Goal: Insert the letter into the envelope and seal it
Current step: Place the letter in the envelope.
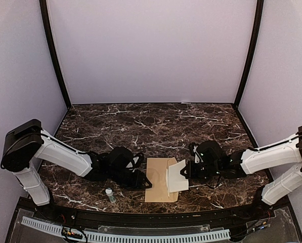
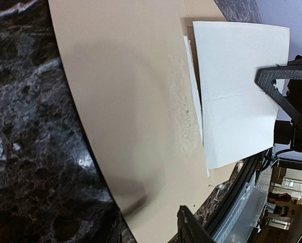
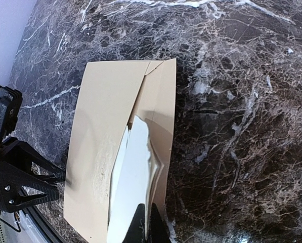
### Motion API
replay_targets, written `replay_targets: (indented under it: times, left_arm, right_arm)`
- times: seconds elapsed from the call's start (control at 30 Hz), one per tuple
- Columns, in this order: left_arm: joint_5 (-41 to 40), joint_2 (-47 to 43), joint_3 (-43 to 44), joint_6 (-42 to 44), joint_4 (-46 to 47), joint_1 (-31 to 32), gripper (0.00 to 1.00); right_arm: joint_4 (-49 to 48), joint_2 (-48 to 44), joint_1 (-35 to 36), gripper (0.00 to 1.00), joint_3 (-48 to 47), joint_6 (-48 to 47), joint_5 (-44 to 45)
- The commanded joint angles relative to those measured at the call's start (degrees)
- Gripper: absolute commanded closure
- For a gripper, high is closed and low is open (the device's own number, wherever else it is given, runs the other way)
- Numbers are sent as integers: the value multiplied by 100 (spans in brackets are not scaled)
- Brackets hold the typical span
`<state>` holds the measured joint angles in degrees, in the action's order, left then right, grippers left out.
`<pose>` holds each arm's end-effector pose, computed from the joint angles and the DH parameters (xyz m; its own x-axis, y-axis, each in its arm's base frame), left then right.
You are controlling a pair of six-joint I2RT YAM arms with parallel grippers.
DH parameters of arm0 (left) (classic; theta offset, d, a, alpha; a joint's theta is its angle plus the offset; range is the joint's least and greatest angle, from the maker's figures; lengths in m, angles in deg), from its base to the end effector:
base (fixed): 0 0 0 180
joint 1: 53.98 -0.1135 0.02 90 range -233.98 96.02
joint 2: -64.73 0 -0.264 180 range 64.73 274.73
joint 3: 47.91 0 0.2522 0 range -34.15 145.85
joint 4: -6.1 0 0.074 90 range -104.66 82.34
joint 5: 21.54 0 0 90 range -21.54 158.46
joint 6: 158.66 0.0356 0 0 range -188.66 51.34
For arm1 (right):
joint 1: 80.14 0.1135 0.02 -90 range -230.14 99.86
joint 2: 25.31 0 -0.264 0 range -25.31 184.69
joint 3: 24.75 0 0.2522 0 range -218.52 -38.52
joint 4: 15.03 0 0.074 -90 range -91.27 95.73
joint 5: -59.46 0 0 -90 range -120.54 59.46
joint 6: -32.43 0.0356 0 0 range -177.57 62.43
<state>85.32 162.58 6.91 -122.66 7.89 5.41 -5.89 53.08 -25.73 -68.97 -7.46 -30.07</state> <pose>0.1549 -0.2821 0.1317 -0.9535 0.0911 -0.2873 0.2778 0.6351 -0.7207 0.1488 0.2074 0.1553 -0.8773 0.0925 -0.4710 -0.2130 0.8043 0.5547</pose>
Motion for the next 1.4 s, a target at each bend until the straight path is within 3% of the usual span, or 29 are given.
replay_targets:
  times: [0.0,1.37]
  left_arm:
    - [148,61,-89,-55,191,-16,64]
    - [415,186,-98,-179,534,-16,69]
  right_arm:
    - [-118,133,-18,100,-62,-37,10]
    - [-695,930,350,100,-312,214,-300]
